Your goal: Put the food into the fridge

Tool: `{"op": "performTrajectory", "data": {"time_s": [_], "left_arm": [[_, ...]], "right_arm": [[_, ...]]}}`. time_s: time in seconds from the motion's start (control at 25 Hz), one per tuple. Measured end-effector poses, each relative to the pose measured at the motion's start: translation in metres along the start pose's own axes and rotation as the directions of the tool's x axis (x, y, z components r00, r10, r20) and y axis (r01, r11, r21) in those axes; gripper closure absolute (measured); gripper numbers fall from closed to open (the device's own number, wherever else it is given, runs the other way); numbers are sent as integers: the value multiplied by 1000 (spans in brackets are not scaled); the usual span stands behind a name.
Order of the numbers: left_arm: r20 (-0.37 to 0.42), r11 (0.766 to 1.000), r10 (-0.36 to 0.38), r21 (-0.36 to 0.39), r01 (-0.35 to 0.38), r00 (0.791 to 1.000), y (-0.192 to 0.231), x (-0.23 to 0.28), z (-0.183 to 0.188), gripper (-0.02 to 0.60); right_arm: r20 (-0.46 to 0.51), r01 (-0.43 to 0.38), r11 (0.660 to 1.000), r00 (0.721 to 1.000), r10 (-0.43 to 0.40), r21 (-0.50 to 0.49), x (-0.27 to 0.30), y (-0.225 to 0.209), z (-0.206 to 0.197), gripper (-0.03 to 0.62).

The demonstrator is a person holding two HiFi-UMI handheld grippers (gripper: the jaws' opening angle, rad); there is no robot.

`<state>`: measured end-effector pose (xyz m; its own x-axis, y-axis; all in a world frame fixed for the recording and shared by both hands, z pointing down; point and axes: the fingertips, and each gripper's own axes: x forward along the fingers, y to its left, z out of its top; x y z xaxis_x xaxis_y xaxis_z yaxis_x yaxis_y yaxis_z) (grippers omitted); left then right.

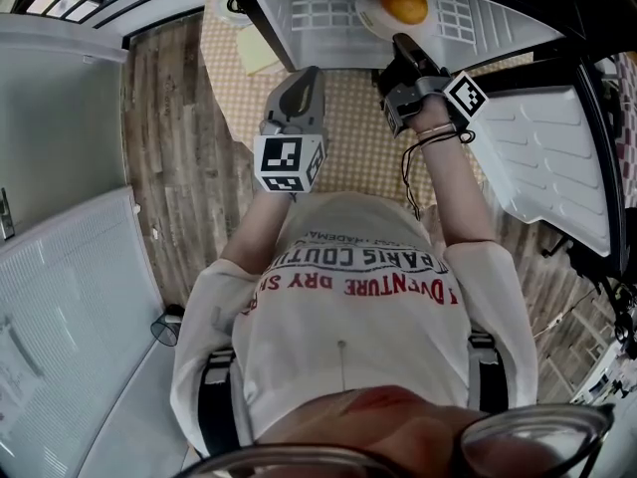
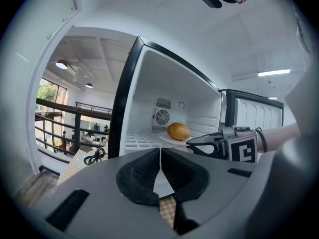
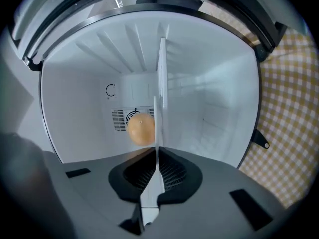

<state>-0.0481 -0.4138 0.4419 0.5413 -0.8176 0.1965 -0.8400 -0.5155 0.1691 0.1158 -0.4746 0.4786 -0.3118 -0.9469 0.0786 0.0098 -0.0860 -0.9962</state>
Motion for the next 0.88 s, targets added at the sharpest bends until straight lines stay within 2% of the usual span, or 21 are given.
{"op": "performTrajectory", "data": {"time_s": [0.44, 0.6, 0.68, 0.88], "left_arm": [[-12, 1000, -5, -13, 5, 1000, -8, 17, -8, 554], [-18, 1000, -18, -13, 18, 1000, -15, 20, -10, 554], [-19, 1000, -20, -9, 20, 1000, -17, 22, -10, 554], [-15, 1000, -22, -5, 22, 1000, -20, 24, -9, 554]], "right_arm": [[-18, -15, 1000, 1000, 15, -19, 13, 3, 5, 559], [-22, -26, 993, 999, 24, -113, 12, 6, 6, 556], [-39, -42, 980, 999, 35, -193, 12, 7, 9, 481], [-78, -61, 969, 996, 44, -240, 13, 18, 4, 394]]}}
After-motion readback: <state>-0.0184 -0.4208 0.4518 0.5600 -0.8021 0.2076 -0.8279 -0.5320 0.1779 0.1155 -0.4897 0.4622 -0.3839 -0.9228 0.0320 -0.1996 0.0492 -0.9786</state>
